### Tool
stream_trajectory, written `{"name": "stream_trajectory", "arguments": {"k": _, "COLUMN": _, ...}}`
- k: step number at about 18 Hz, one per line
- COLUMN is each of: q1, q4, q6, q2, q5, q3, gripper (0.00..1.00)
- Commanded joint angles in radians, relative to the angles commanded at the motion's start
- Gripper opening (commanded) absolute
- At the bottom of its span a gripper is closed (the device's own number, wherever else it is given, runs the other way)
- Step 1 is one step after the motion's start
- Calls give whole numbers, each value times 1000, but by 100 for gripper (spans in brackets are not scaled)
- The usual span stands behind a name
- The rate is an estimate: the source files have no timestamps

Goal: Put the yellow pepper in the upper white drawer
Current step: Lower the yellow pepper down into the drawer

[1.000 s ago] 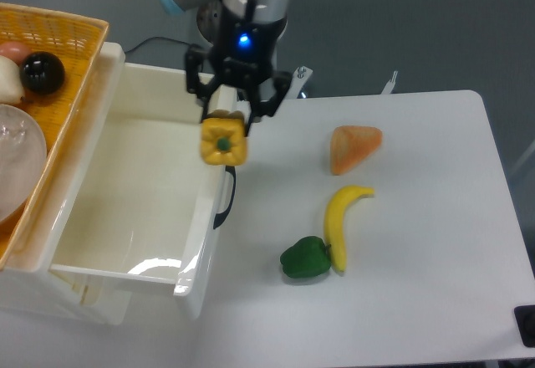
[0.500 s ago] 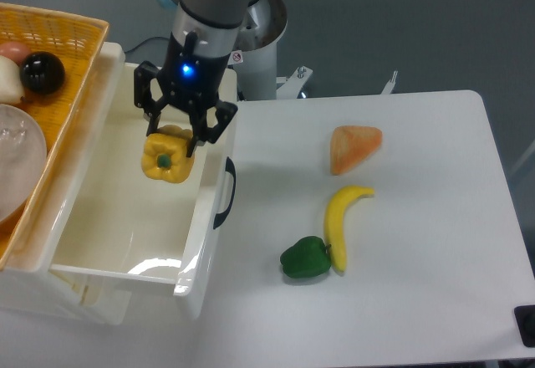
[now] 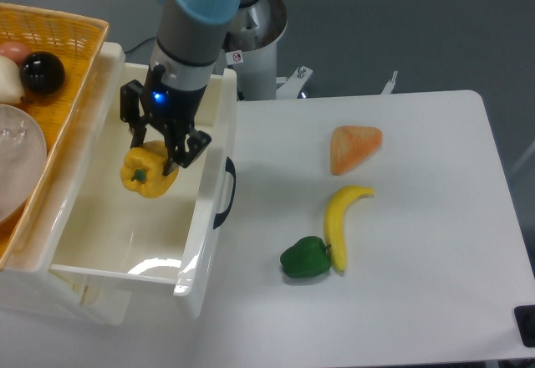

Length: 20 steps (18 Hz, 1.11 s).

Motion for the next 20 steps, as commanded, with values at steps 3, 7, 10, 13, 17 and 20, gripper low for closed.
{"name": "stream_trajectory", "arguments": {"k": 3, "q1": -3, "q4": 3, "q6": 28, "q2": -15, "q5": 3, "q3": 0, "gripper": 25}}
{"name": "stream_trajectory", "arguments": {"k": 7, "q1": -26, "q4": 3, "q6": 71, "q2": -25, "q5": 32, "q3": -2, "gripper": 25}}
{"name": "stream_trajectory", "arguments": {"k": 10, "q1": -28, "q4": 3, "q6": 80, "q2": -26, "q5": 37, "q3": -3, "gripper": 28}}
{"name": "stream_trajectory", "arguments": {"k": 13, "q1": -54, "q4": 3, "q6": 79, "q2": -34, "q5": 75, "q3": -3, "gripper": 47}}
{"name": "stream_trajectory", "arguments": {"k": 17, "q1": -57, "q4": 5, "q6": 79, "q2": -34, "q5": 78, "q3": -3, "gripper": 61}}
{"name": "stream_trajectory", "arguments": {"k": 20, "q1": -57, "q4": 5, "q6": 79, "q2": -34, "q5": 78, "q3": -3, "gripper": 61}}
